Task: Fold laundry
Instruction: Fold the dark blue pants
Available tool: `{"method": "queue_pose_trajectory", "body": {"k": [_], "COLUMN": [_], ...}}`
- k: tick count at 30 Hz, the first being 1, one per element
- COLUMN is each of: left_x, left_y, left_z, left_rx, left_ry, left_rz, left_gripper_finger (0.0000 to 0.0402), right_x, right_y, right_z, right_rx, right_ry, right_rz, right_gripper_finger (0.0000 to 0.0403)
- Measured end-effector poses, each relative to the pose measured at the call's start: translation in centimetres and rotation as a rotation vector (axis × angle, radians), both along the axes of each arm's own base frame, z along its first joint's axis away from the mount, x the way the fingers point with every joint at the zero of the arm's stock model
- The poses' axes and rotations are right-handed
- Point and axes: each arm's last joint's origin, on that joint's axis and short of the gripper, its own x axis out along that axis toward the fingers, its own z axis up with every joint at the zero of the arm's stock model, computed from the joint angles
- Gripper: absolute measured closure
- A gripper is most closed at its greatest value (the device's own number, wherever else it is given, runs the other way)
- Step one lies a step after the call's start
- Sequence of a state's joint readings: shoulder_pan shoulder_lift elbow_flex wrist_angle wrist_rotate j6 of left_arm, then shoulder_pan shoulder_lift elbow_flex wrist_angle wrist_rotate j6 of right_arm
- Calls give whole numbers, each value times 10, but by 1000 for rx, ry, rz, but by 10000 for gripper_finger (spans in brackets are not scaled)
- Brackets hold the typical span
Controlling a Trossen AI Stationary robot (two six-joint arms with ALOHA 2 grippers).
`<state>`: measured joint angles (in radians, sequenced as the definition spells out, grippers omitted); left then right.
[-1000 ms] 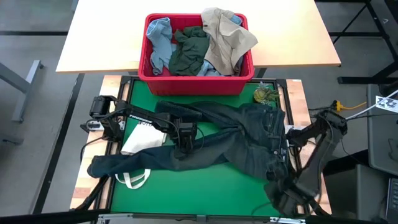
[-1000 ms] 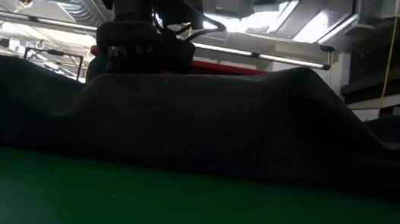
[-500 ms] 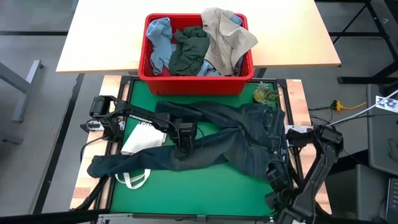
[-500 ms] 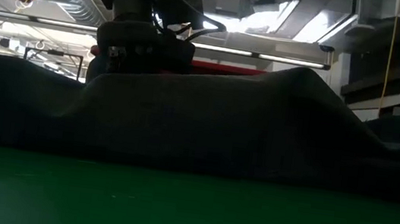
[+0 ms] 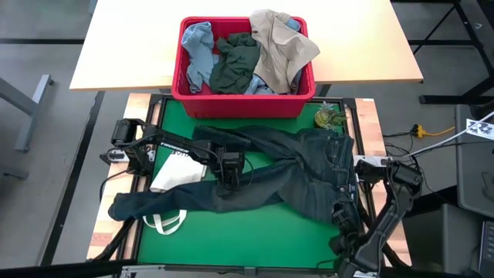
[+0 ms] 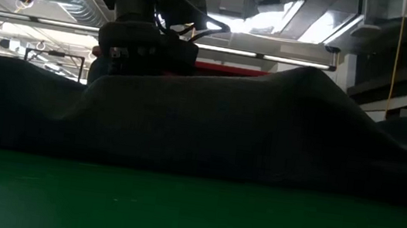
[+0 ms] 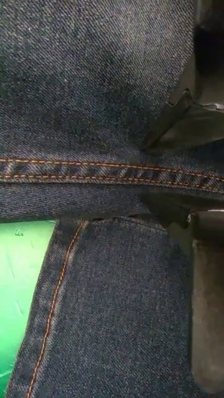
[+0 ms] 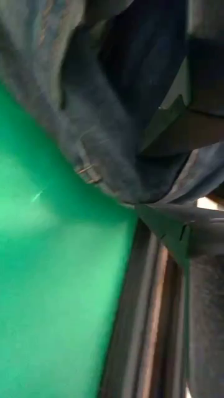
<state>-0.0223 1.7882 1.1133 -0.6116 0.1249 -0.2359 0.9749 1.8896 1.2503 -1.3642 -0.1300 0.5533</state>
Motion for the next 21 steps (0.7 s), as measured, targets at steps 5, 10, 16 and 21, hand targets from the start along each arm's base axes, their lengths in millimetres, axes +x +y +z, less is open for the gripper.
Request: {"method": "queue_pose_trajectory", "body": {"k": [5, 10, 16, 21], "left_x": [0, 0, 0, 0], "left_y": [0, 0, 0, 0], "left_z": [0, 0, 0, 1], "left_rx": [0, 0, 0, 2], "left_ry": [0, 0, 0, -2], "left_rz": [0, 0, 0, -2], "left_gripper_finger": [294, 294, 294, 294], "right_x": [-3, -6, -8, -7], "right_y": [-4, -8, -8, -4], "right_z": [-14, -25, -34, -22], "right_rx": [17, 31, 140, 170], "right_ry": [-8, 6, 78, 131], "right_rz": [-1, 5, 21, 108], "right_gripper_finger": [274, 275, 348, 384]}}
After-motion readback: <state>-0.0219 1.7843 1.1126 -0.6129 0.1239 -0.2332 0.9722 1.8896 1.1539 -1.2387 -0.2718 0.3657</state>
